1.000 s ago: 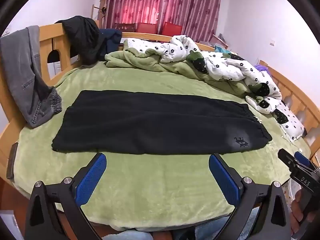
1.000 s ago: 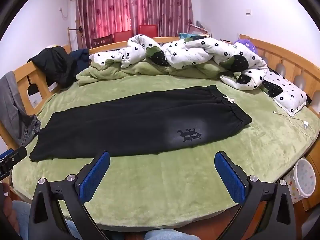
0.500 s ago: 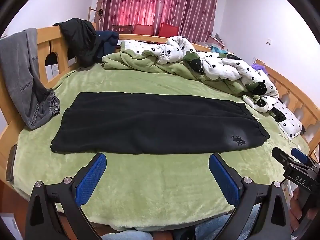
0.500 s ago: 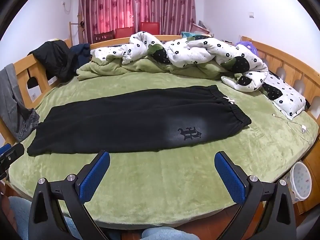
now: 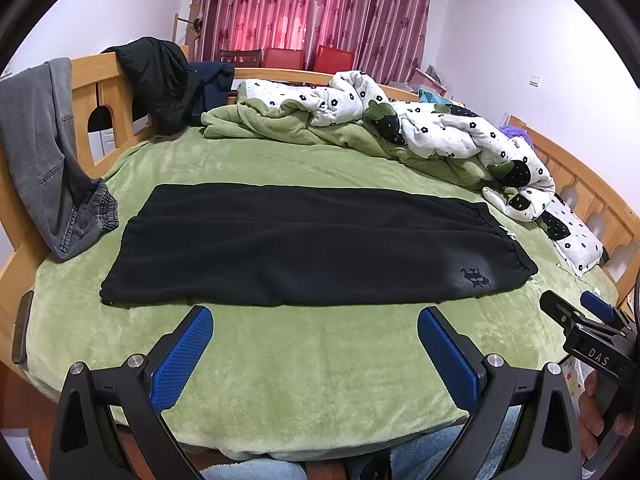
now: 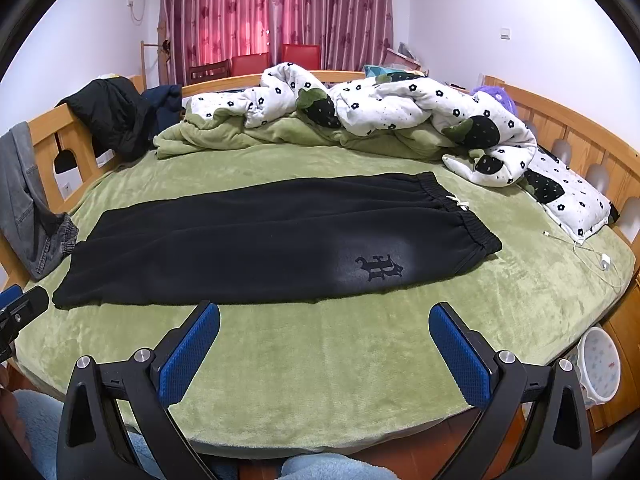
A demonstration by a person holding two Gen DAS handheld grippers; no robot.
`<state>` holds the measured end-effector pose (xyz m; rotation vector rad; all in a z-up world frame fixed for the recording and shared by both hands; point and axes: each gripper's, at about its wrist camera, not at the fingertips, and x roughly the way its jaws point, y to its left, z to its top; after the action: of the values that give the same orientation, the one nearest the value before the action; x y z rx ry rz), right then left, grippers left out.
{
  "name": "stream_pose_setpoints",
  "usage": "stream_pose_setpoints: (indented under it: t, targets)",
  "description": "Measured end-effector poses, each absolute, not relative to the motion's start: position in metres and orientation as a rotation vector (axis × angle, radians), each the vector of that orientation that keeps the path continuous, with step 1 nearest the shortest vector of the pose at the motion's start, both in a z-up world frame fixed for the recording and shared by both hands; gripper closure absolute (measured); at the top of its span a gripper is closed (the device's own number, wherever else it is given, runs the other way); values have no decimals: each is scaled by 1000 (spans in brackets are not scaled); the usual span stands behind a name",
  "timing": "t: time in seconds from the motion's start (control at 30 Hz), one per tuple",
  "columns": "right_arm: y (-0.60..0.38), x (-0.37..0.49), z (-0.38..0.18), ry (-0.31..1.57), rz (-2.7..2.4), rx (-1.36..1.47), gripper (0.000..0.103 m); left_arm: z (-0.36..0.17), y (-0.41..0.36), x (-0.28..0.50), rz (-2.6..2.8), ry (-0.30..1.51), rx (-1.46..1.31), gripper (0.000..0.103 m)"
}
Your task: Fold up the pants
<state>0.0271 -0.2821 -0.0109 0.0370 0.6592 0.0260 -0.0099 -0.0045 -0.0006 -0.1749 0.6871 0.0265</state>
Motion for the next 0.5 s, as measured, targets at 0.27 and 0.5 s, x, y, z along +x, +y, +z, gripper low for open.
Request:
stream_pose_setpoints:
  t: [0.27, 0.5]
  targets:
    - [-282, 27, -11, 659, 25, 37, 1, 0, -6, -10, 28, 688, -174, 0]
    - [-282, 27, -11, 659, 25, 37, 1, 0, -7, -10, 27, 688, -173, 0]
